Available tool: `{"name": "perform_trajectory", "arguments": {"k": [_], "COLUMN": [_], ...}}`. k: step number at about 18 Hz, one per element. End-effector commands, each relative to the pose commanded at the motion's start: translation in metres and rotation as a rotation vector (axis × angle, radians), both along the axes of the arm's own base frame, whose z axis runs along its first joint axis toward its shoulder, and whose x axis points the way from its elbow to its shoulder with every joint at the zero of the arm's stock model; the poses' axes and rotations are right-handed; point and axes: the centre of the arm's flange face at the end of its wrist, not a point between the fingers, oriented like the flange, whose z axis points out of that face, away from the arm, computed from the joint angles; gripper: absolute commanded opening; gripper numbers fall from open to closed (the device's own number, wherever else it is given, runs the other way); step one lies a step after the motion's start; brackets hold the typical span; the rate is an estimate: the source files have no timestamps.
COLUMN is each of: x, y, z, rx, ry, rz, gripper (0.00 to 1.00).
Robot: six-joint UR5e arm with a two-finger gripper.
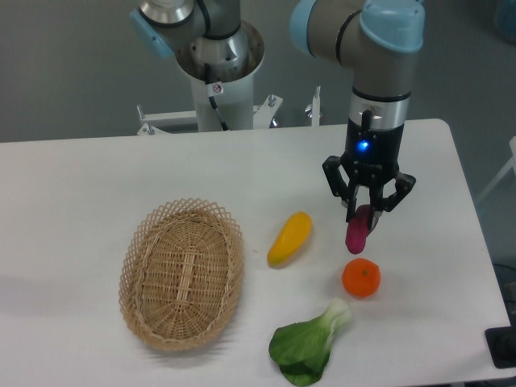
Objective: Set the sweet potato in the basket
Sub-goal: 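Carry the held purple sweet potato over the wicker basket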
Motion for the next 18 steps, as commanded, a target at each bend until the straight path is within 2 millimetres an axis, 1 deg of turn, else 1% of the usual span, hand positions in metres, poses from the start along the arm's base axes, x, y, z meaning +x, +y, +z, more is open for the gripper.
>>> {"name": "perform_trajectory", "arguments": {"k": [1, 7, 8, 9, 11, 13, 15, 16, 18], "x": [0.001, 0.003, 0.004, 0.010, 0.027, 0.039, 0.065, 0.079, 0.113], "y": [-0.001, -0.001, -0.001, 0.004, 0.020, 0.030, 0.049, 0.059, 0.086], "z": [-0.004, -0.012, -0.016, -0.019, -0.023, -0.024, -0.033, -0.042, -0.058], "rx": [-0.005, -0.014, -0.019, -0.019, -0.011, 0.001, -0.018, -0.046, -0.080], "ry": [-0.004, -0.016, -0.028, -0.040, -0.063, -0.079, -0.102, -0.099, -0.082], "rz": [0.001, 0.003, 0.008, 0.014, 0.031, 0.057, 0.075, 0.083, 0.093], "gripper": [0.17, 0.18, 0.18, 0.18, 0.18, 0.18, 0.18, 0.18, 0.18]}}
